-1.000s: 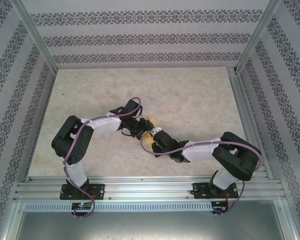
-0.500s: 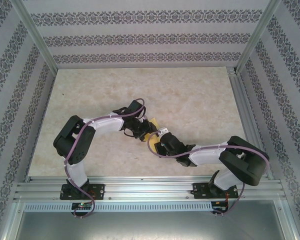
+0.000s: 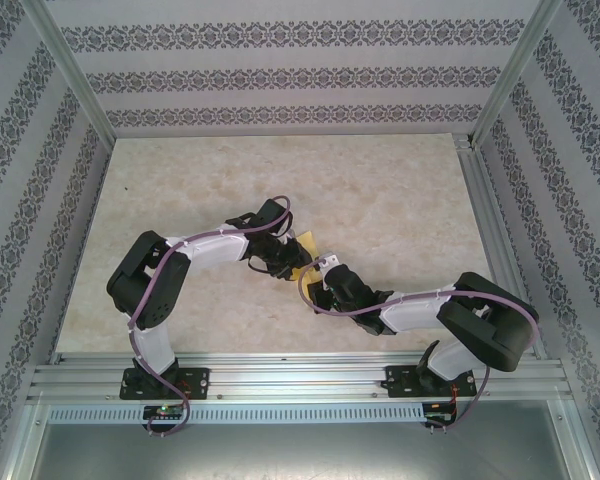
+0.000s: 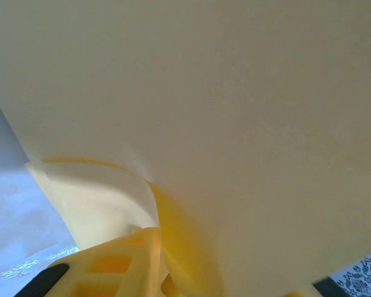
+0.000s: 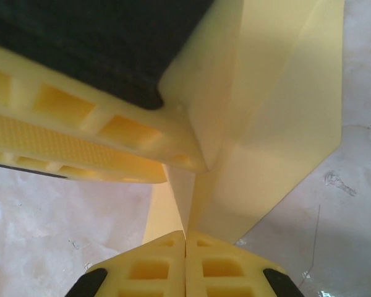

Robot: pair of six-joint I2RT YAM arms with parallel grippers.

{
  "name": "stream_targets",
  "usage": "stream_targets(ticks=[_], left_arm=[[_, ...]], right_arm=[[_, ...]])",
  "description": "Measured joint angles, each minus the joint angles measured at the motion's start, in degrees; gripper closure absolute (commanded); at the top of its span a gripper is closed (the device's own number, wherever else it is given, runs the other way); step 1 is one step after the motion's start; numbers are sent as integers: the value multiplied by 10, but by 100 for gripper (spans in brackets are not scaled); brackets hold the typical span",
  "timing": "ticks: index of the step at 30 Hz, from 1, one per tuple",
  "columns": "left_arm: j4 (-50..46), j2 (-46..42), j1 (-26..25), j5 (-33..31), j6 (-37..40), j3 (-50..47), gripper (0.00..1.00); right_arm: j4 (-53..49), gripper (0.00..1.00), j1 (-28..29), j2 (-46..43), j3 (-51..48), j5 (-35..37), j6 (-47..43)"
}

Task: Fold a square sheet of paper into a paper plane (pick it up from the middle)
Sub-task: Fold the wing for the fifth time at the center of the table.

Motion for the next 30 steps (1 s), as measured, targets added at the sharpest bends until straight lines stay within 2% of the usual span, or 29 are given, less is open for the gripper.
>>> stream_targets(ticks=[2,6,10,15,22,24,30], left_arm=[[-3,0,0,0,2,1,76],[-16,3,0,-2,14,13,92],[-30,14,0,-5,32,30,95],[-41,37,0,-2,63,57,99],[-45,64,8,11,107,73,100],[-45,68,12,18,119,76,100],[-45,83,20,45,155,92,100]], right_arm=[[0,88,0,0,0,0,2],[2,85,-11,1,-1,-12,9],[0,79,-38,-3,-3,-47,33],[-2,78,-92,-19,-8,-122,89],[30,83,-152,-33,-47,-219,170],[37,89,-162,-33,-47,-240,189],[46,92,-177,-35,-46,-280,237]])
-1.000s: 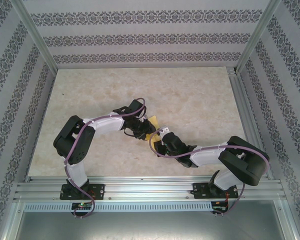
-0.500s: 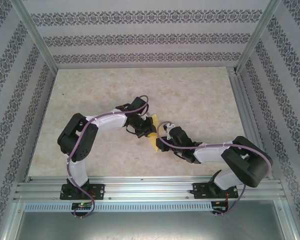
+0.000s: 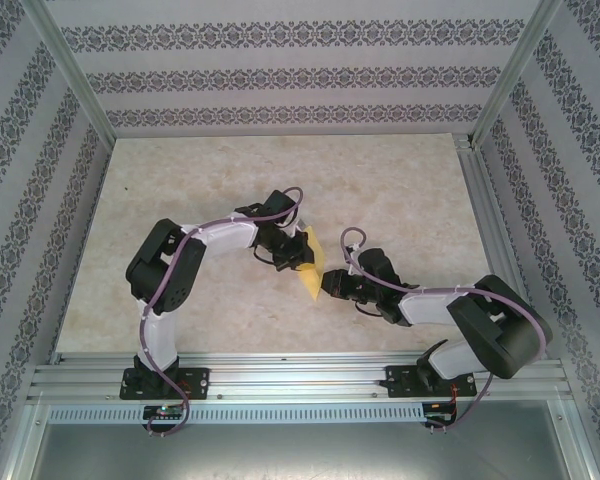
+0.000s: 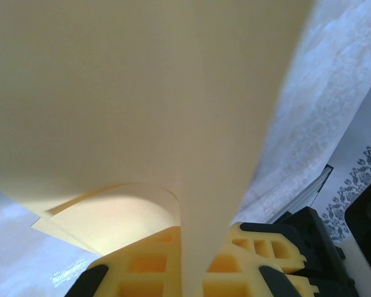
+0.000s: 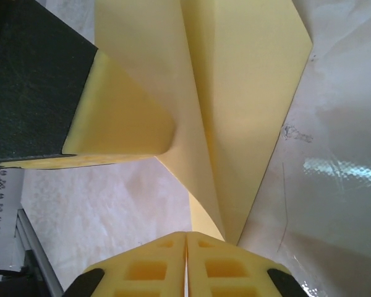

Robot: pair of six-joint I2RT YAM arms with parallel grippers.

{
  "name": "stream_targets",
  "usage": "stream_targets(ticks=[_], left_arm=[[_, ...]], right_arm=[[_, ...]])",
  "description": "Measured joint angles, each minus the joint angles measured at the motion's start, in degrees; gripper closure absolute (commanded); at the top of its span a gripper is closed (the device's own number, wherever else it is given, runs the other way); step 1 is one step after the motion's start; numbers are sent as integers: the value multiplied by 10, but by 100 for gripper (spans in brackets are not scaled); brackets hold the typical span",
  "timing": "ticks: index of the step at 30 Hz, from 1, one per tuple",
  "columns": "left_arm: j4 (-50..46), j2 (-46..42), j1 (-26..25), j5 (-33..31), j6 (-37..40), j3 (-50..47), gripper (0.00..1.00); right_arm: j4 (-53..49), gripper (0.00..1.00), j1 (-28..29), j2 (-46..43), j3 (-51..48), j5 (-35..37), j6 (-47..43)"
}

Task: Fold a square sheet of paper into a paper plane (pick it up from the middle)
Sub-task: Fold the wing for the fifth time at the center of the table.

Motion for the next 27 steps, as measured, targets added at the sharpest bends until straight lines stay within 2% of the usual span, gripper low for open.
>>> stream_targets(ticks=[4,7,13,18,23,27], left_arm=[[0,2,7,26,26,2,99],[0,11,20,49,45,7,100],[-17,33,37,74,89,26,99],[-31,47,42,86,123,41,99],[-42,49,49,103,147,41,99],[-42,49,51,117,159,41,99]], right_arm=[[-17,91,-15,-12,9,-6,24],[-54,84,-27,-32,31,-4,28],[-155,84,-43,-68,85,14,21],[-209,85,-51,-43,108,19,16],[-225,77,-51,-13,109,18,18],[-251,81,-55,3,126,18,10]])
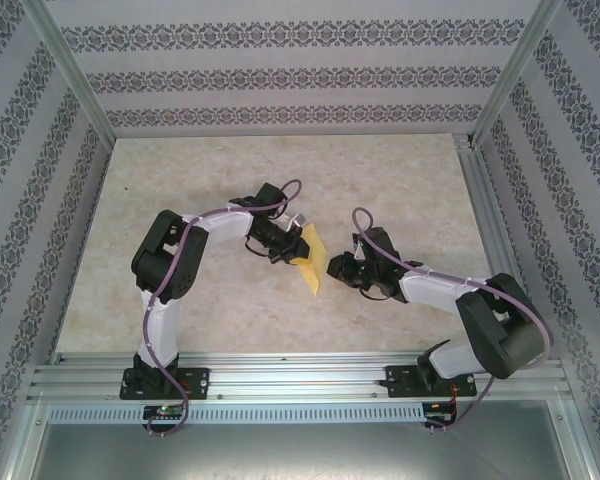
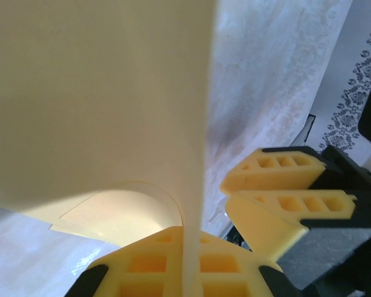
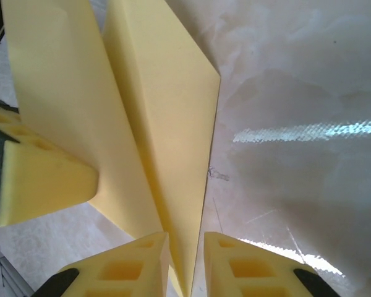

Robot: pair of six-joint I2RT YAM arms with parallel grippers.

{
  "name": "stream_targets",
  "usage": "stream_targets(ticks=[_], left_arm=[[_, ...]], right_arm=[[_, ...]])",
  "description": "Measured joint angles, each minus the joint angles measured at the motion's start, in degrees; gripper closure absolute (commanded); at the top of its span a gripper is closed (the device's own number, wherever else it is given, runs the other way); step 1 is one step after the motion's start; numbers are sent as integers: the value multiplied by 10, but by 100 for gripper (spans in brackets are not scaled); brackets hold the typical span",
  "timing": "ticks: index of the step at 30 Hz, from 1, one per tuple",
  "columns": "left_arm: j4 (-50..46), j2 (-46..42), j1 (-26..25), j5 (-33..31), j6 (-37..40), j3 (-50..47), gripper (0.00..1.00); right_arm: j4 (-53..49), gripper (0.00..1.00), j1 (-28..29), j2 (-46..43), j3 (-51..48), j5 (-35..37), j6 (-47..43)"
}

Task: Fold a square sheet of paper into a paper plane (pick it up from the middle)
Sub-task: Fold the wing for the fifth time at the center of the table.

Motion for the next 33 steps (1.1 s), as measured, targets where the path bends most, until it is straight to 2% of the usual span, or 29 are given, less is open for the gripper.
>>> stream_targets(ticks=[2,5,9,15,22,29,33], left_arm=[[0,0,0,6,5,0,99],[-1,0,0,10,12,0,99],[0,0,1,18,13,-1,100],[-1,-12,1,22,13,-12,99],[0,-20,1,29,13,-14,99],[0,-21,1,30,14,-16,99],[0,-25,1,31,14,-20,99]], right_arm=[[-6,85,0,8,10,0,-4],[-7,86,0,21,25,-1,-6],[-19,79,0,48,52,0,-11],[-19,80,0,103,77,-7,-21],[24,69,-4,136,78,-37,-11],[22,68,-4,138,83,-39,-13],[4,70,-2,153,107,-47,-24]])
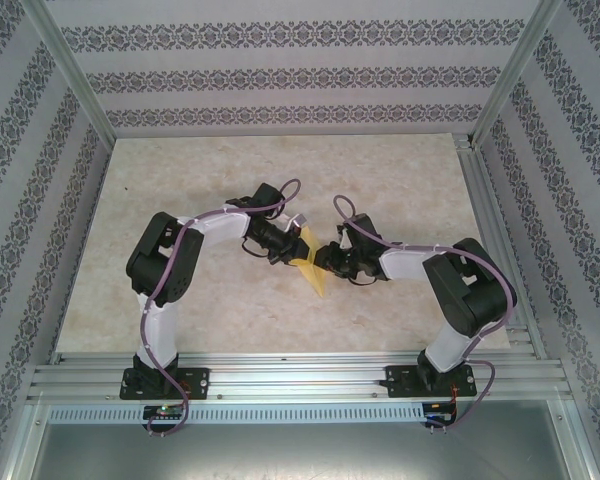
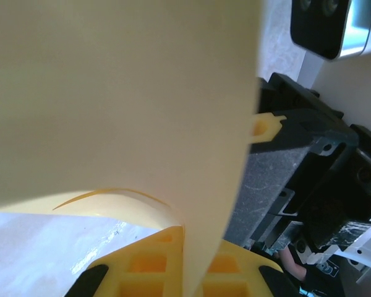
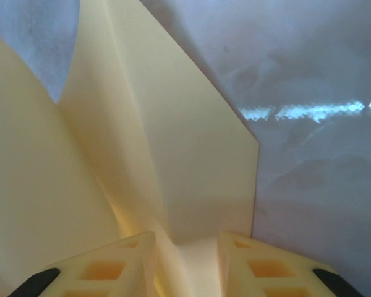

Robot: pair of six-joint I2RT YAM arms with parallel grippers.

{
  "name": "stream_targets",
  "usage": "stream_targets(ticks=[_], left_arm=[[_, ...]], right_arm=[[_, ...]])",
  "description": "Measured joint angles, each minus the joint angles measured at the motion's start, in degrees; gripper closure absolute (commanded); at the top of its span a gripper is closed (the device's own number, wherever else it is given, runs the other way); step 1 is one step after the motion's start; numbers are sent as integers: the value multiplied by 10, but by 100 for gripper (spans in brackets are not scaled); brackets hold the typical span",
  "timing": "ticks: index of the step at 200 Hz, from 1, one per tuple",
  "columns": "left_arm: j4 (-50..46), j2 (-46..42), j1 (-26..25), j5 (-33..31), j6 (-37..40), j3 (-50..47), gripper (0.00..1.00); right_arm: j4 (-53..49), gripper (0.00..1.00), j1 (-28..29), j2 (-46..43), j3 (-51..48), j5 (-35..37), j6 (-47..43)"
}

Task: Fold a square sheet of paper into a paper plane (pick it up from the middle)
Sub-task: Fold the wing for the fifth time at the center of the table.

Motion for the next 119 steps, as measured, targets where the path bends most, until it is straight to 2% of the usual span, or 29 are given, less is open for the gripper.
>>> stream_targets(ticks=[40,58,119], left_arm=[[2,-15,0,0,1,-15,99],[3,-26,0,0,1,-22,99],[10,-70,6,-4,1,-48,99]], right_arm=[[-6,75,6,5,11,-10,-9],[-21,67,6,-3,11,-8,-13],[-72,63,6,-62,10,25,-31]])
